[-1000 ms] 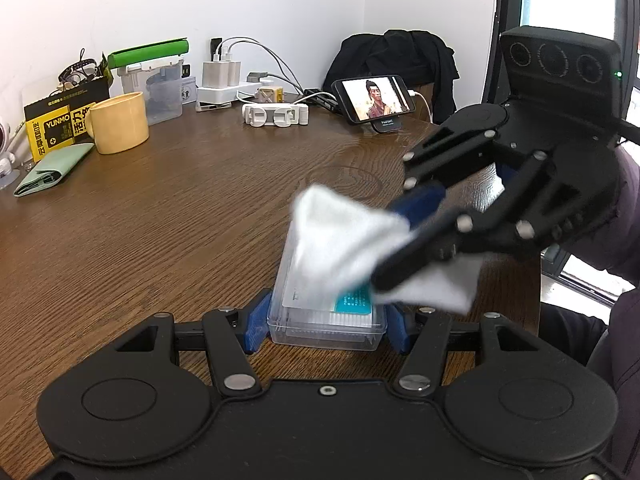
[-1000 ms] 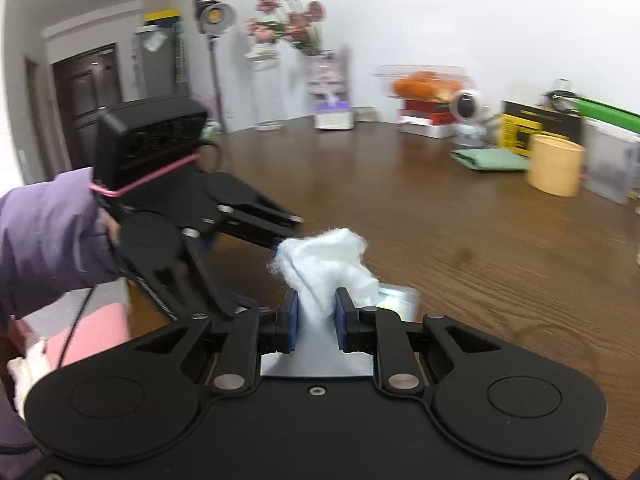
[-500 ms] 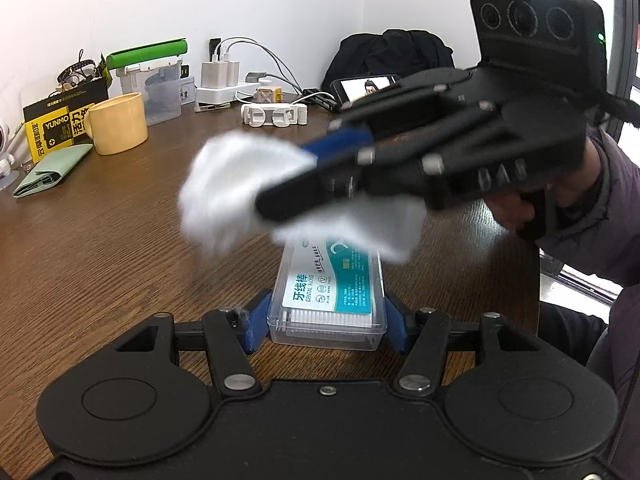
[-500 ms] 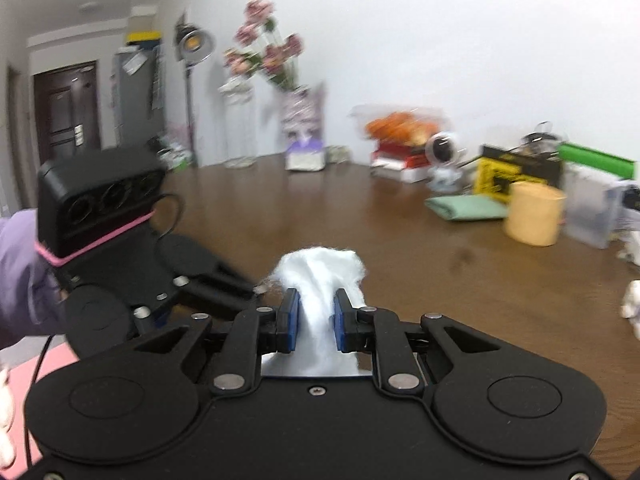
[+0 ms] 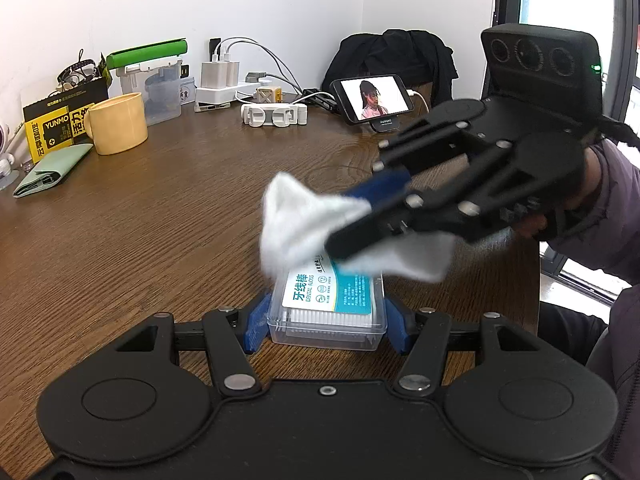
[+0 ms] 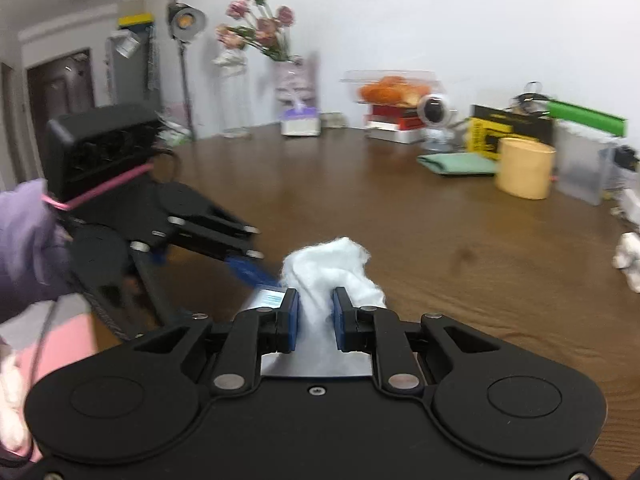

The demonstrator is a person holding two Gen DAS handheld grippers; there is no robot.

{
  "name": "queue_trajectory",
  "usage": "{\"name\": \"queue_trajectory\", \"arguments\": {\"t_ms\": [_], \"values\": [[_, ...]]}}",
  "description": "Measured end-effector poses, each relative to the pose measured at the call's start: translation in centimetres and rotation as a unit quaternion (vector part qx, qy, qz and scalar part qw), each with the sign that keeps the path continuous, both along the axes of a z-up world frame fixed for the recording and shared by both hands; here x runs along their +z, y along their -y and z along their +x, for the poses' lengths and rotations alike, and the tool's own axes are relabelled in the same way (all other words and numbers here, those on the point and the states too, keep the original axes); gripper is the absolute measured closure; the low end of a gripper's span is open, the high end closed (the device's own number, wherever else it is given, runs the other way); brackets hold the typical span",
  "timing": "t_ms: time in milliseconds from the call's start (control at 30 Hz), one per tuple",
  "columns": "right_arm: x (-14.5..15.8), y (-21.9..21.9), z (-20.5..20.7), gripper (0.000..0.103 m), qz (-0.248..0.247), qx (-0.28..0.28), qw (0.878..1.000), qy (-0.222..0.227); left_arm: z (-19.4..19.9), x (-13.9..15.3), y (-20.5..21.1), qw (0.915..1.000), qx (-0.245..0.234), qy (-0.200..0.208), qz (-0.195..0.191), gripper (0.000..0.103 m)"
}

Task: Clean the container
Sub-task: 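Lift the tissue off the box lid with the right gripper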

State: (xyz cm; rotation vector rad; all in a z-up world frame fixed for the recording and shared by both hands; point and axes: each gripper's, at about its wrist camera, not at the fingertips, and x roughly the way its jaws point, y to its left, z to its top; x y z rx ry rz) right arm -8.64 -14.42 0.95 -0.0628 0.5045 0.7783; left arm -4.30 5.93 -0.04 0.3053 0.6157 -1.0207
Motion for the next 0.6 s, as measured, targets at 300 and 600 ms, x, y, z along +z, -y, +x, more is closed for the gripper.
{"name": "queue_trajectory", "arguments": {"t_ms": [300, 600], "values": [[-0.3, -0.6, 1.1, 0.085, -0.007, -0.033, 0.999, 0.014, 0.0, 0.0, 0.0, 1.0000, 0.000, -0.001, 0.000, 0.046], [-0.2, 3.4, 1.4, 0.085, 0.007, -0.113, 0.993, 0.016, 0.0, 0.1, 0.0, 1.0000, 0.000, -0.001, -0.001, 0.046]]}}
